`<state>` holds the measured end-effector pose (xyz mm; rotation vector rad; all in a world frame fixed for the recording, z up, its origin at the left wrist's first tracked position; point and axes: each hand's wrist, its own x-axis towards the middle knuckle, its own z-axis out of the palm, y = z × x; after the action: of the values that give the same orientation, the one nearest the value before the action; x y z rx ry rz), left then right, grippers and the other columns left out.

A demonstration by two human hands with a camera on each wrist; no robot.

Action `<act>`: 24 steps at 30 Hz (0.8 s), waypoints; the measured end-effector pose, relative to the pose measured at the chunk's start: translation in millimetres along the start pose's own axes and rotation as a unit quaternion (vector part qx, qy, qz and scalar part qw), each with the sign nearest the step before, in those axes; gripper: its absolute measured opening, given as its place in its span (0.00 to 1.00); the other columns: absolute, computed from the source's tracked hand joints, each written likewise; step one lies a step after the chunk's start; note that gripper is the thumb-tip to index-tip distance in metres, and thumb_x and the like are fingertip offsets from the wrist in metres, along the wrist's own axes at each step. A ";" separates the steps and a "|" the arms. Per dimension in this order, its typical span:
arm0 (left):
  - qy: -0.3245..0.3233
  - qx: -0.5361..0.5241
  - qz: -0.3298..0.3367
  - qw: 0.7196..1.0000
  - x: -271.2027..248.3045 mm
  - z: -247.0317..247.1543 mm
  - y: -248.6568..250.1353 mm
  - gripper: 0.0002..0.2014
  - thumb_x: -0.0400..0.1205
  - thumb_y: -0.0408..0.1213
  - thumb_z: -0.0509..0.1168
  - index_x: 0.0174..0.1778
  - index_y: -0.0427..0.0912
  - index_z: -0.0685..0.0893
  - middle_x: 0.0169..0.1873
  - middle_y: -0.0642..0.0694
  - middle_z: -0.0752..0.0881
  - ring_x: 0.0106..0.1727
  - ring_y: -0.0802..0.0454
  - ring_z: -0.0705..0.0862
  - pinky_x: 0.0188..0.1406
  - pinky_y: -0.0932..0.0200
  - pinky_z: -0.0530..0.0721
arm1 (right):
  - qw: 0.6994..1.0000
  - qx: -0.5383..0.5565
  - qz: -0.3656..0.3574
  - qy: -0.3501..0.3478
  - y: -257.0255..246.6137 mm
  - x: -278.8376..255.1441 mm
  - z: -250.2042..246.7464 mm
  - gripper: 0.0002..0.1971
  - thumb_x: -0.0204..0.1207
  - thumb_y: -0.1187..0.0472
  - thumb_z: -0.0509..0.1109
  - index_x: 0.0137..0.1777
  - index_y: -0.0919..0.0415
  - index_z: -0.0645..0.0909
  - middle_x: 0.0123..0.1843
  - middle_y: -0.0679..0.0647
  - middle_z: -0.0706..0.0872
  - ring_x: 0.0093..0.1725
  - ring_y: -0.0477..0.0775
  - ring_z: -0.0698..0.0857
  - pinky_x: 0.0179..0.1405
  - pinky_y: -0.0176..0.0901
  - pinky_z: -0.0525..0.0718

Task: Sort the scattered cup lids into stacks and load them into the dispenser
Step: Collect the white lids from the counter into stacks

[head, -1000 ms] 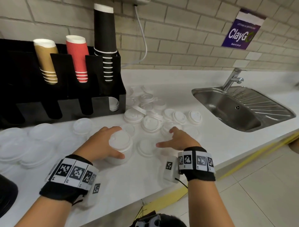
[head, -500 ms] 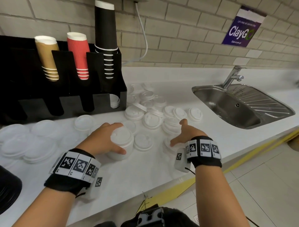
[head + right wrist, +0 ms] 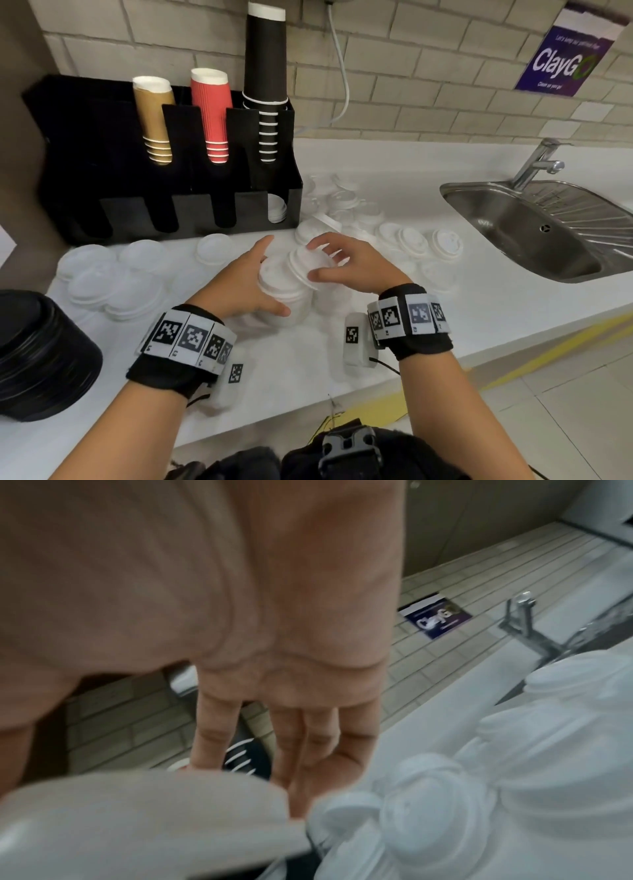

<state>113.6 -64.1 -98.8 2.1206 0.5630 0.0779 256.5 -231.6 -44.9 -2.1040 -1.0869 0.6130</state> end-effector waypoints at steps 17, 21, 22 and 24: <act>0.041 -0.067 -0.008 0.997 -12.7 4.1 2.6 0.65 0.61 0.37 0.86 0.86 0.55 0.46 0.61 0.55 0.75 0.62 0.53 0.78 0.61 0.57 0.78 | 0.991 -0.111 -0.055 -0.041 -17.2 20.7 35.0 0.28 0.63 0.51 0.82 0.65 0.38 0.79 0.57 0.53 0.74 0.58 0.51 0.76 0.56 0.36 0.73; 0.038 -0.049 -0.012 0.998 -12.9 3.2 4.9 0.61 0.60 0.36 0.86 0.84 0.54 0.54 0.60 0.54 0.77 0.62 0.51 0.79 0.62 0.54 0.80 | 0.988 -0.138 -0.057 -0.033 -20.1 21.5 39.7 0.31 0.61 0.52 0.82 0.65 0.39 0.79 0.56 0.53 0.73 0.60 0.54 0.74 0.58 0.40 0.76; 0.037 -0.039 -0.011 0.998 -12.9 3.0 5.3 0.57 0.59 0.36 0.86 0.82 0.53 0.60 0.60 0.54 0.78 0.62 0.51 0.80 0.62 0.53 0.80 | 0.987 -0.145 -0.056 -0.033 -21.3 21.8 40.8 0.31 0.60 0.52 0.83 0.65 0.39 0.79 0.55 0.54 0.73 0.60 0.55 0.74 0.59 0.43 0.77; 0.035 -0.019 -0.006 0.999 -12.9 2.4 5.9 0.46 0.59 0.37 0.86 0.73 0.51 0.73 0.58 0.54 0.83 0.62 0.50 0.82 0.61 0.52 0.82 | 0.986 -0.153 -0.050 -0.040 -23.2 22.8 43.1 0.32 0.59 0.52 0.83 0.65 0.40 0.79 0.55 0.54 0.72 0.61 0.57 0.73 0.61 0.48 0.80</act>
<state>104.8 -74.2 -93.5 2.0840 0.6102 0.1560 228.2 -187.6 -58.0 -2.2812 -1.3988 0.5104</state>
